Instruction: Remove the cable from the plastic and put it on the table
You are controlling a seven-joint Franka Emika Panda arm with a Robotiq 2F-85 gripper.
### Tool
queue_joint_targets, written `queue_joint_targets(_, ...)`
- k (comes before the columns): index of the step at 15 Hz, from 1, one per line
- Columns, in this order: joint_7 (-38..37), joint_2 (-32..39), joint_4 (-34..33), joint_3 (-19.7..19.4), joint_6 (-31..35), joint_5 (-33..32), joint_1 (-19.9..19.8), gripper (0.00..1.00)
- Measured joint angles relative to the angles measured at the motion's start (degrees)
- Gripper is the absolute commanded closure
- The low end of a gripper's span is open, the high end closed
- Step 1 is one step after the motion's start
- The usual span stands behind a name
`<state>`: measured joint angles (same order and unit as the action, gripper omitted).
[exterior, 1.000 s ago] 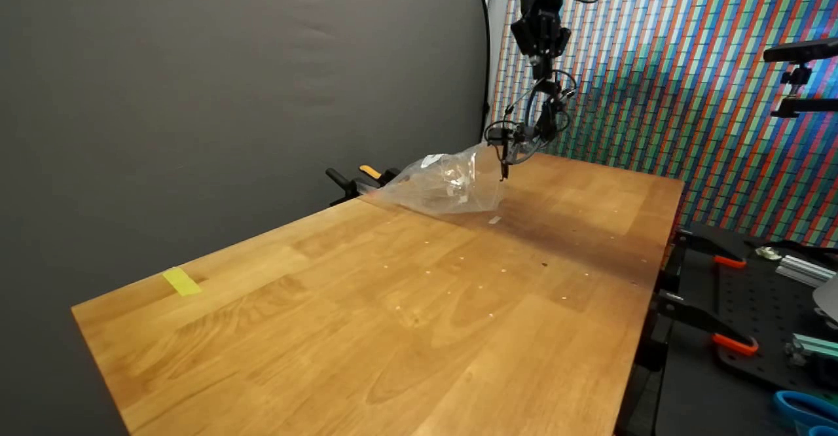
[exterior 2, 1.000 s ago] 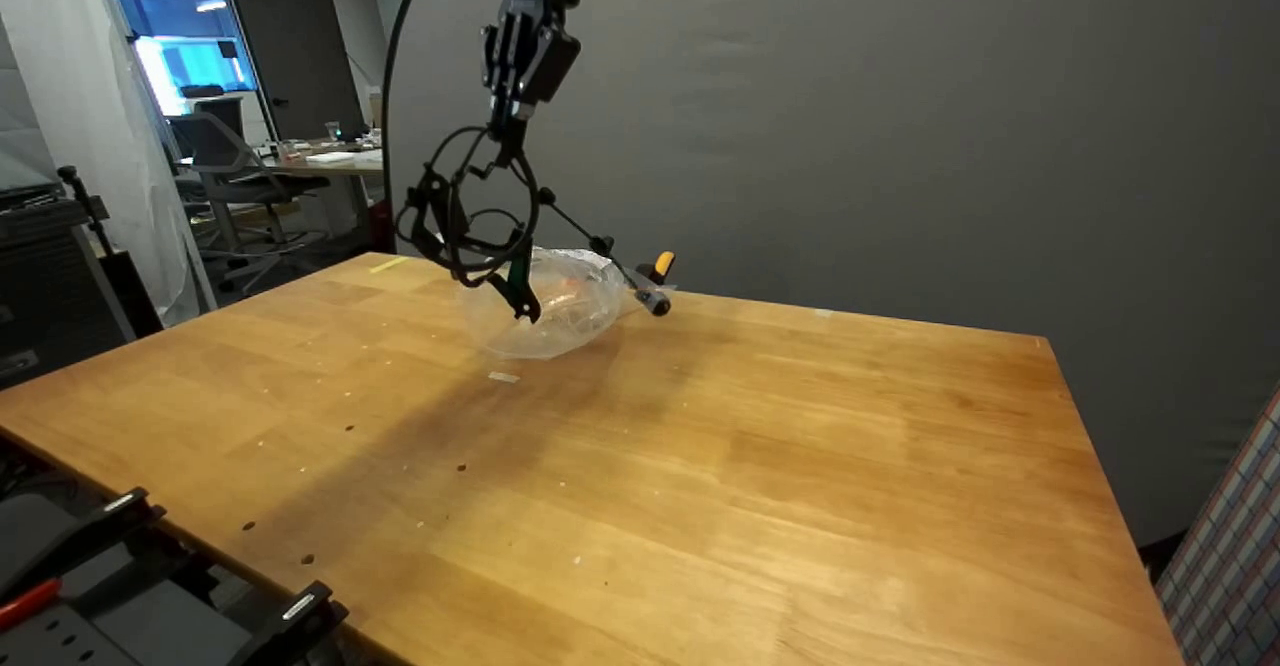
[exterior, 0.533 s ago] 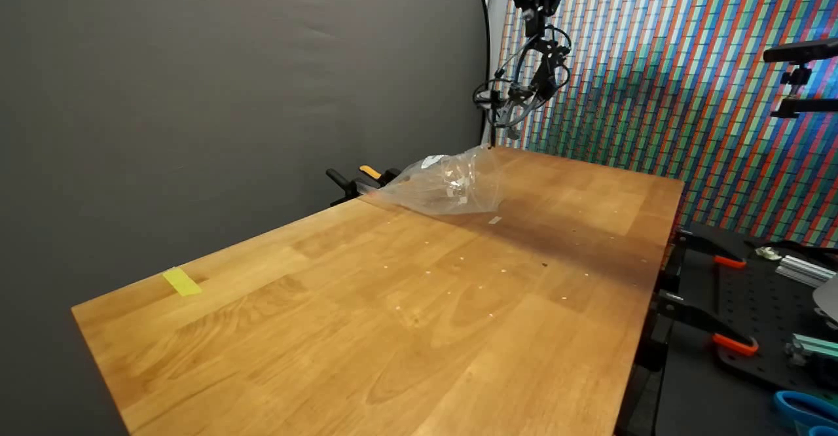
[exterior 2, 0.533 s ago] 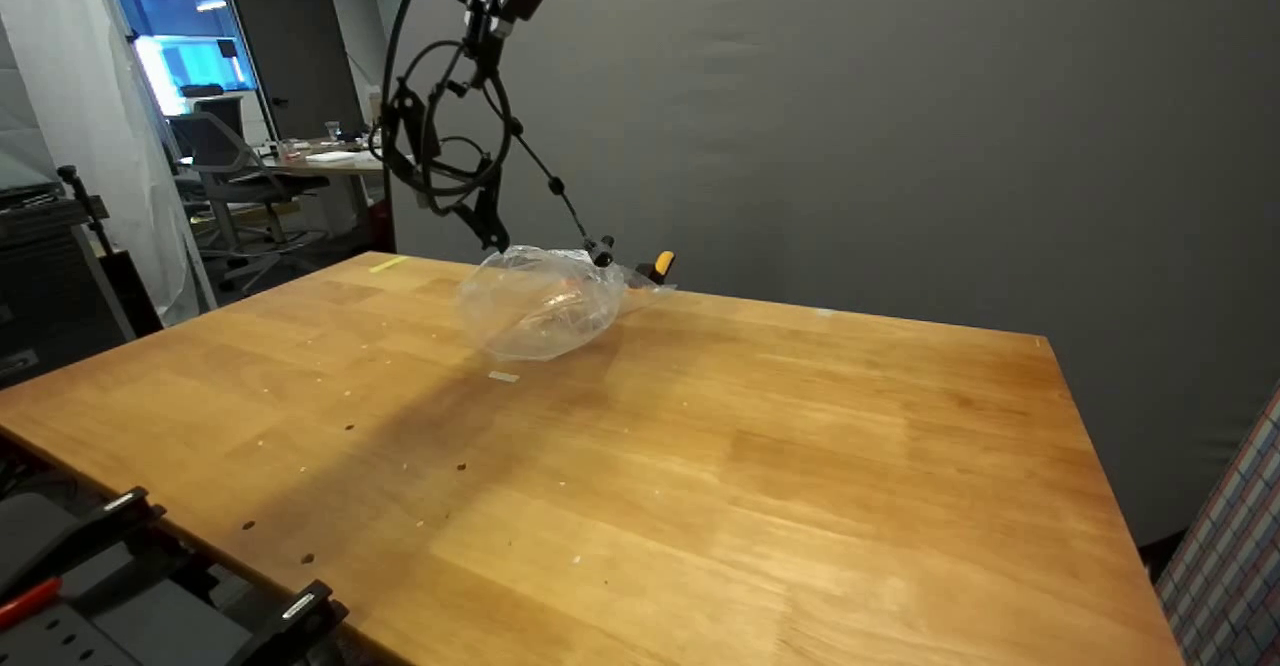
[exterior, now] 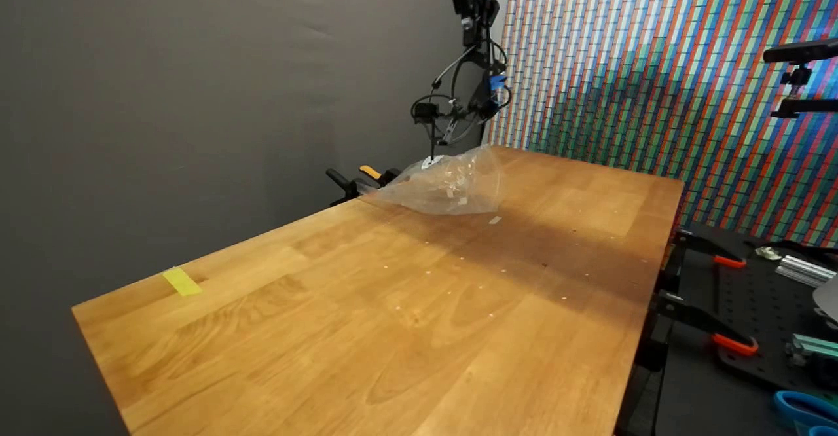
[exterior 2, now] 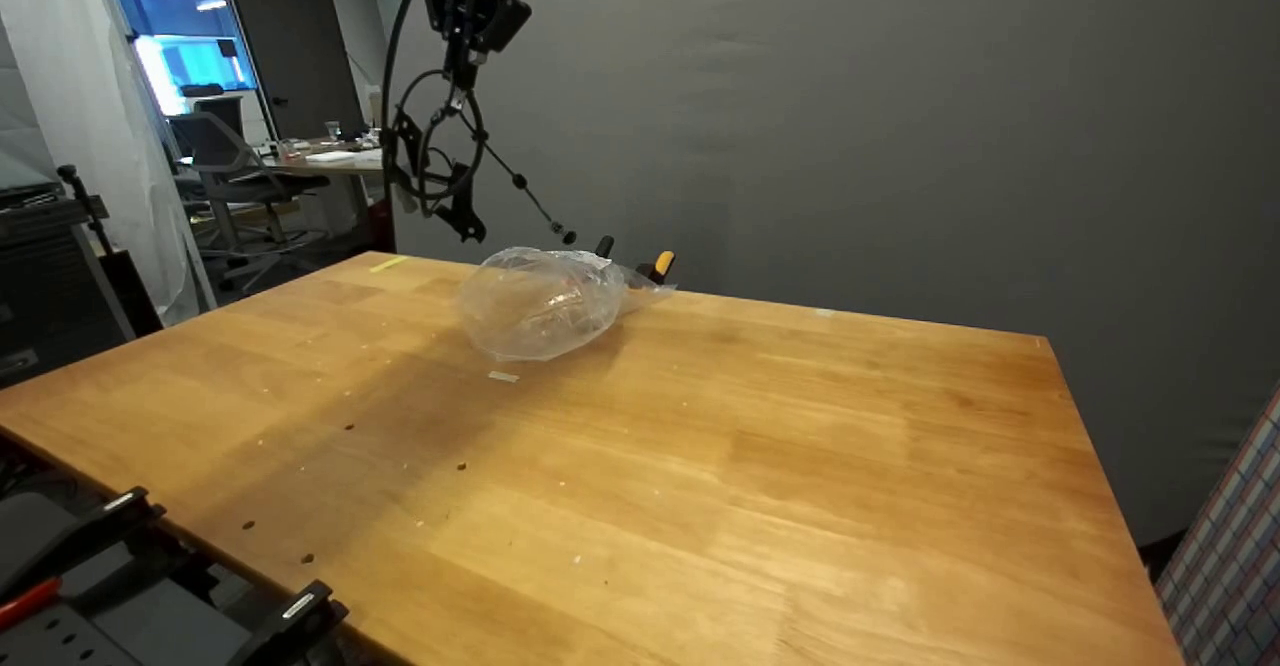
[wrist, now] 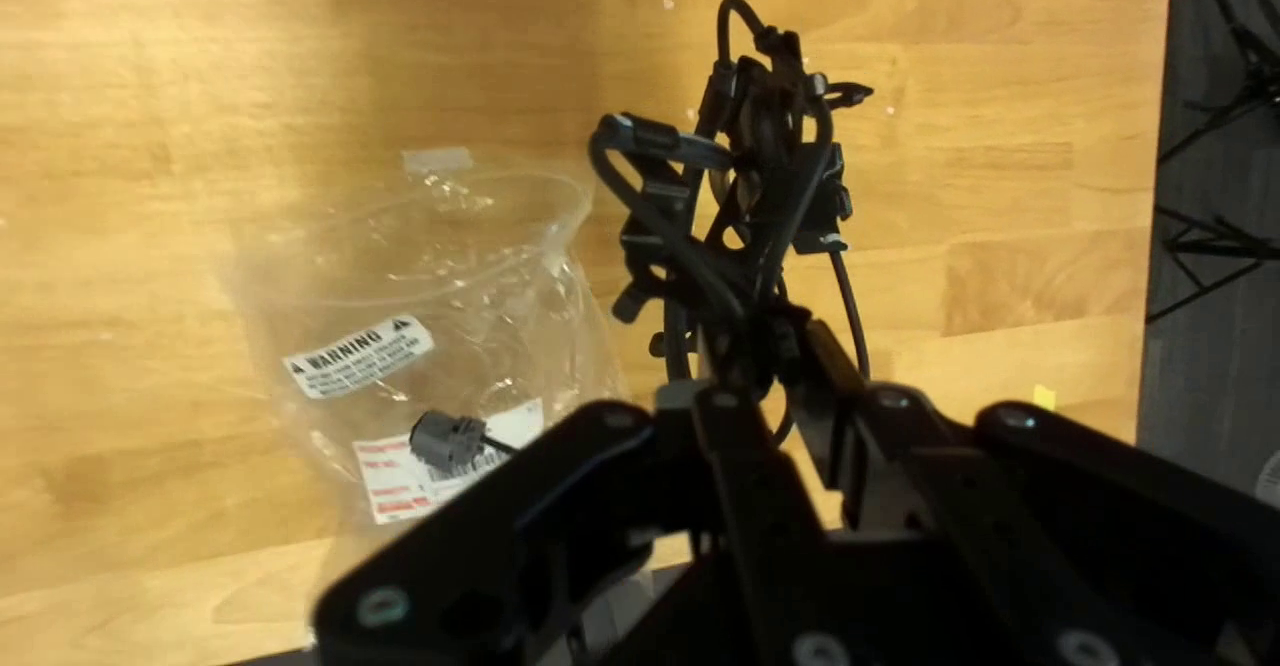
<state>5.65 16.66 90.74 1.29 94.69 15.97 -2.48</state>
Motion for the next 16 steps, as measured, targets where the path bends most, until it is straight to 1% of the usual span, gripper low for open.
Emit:
queue_joint_targets(3, 0.6, 3.2, -1.2, 2.3, 4.3, 0.3, 2.1, 0.88)
queue_joint_targets(7, 1.0, 5.4, -1.4, 4.3, 7.4, 1.9, 3.4, 0.89)
queue_joint_targets(11, 0.8, 5.7, -0.7, 4.5, 7.8, 2.3, 3.5, 0.9)
queue_joint_targets(16, 0.3, 5.4, 3.2, 4.5, 10.5, 2.1, 4.0, 0.9)
